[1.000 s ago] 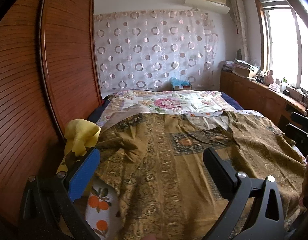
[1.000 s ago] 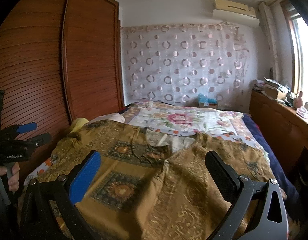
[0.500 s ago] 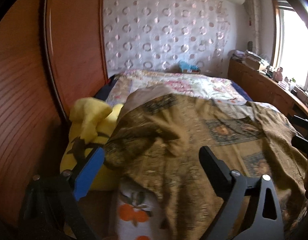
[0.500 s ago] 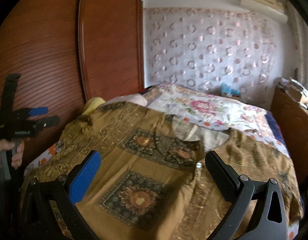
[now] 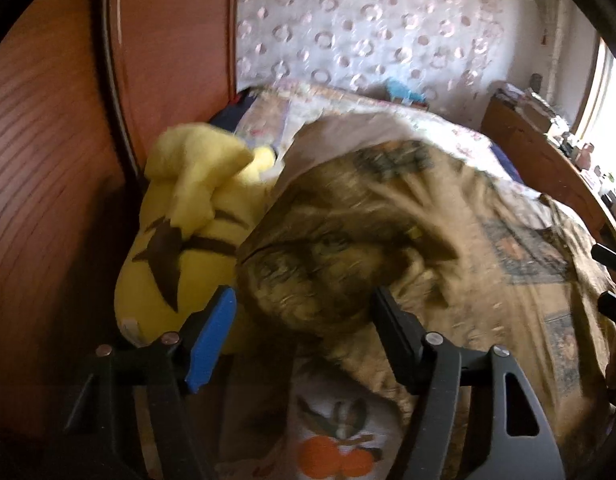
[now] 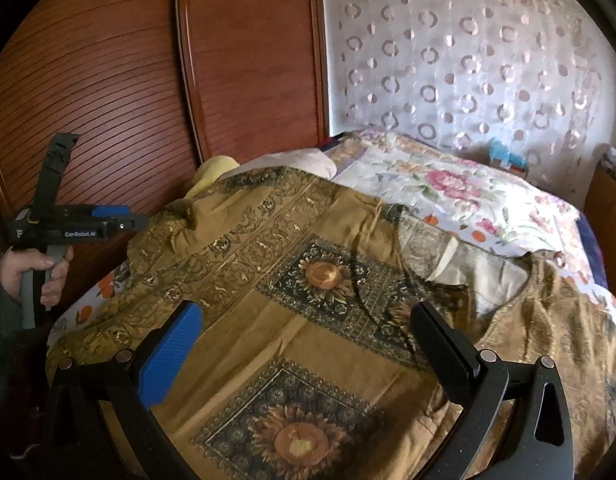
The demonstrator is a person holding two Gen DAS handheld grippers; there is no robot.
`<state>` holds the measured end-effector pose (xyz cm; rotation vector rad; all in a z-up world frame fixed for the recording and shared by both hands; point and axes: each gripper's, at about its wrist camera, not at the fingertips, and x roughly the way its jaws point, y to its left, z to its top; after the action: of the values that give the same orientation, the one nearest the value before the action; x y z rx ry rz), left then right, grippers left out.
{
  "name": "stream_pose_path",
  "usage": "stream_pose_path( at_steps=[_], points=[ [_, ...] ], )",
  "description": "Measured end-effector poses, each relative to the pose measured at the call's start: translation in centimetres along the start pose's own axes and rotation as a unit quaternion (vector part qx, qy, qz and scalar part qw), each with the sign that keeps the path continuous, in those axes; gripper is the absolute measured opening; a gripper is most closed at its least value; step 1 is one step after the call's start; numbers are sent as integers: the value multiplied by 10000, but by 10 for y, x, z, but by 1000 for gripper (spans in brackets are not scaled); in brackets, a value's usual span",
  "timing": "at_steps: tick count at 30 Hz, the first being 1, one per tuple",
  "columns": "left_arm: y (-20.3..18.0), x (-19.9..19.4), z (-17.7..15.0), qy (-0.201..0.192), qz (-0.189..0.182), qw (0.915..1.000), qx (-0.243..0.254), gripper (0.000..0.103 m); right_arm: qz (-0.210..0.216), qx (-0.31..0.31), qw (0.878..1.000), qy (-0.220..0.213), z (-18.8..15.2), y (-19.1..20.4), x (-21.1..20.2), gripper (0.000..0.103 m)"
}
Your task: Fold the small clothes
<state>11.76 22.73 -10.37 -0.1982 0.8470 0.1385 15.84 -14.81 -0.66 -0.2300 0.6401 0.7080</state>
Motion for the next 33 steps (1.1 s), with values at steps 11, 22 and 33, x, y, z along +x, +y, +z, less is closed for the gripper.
stream_pose_path(
  at_steps=[11, 22, 33],
  points=[
    [9, 13, 0, 394, -410, 9975, -426, 24, 370, -42, 9987, 346, 11, -14, 28, 103],
    [-32, -51, 8, -615, 177, 9972, 388, 2, 265, 20, 9995, 155, 5, -15, 27, 103],
    [-120, -64, 46, -909, -971, 9831, 1257, 2, -187, 420, 9989, -121, -8, -33, 4, 103]
  ],
)
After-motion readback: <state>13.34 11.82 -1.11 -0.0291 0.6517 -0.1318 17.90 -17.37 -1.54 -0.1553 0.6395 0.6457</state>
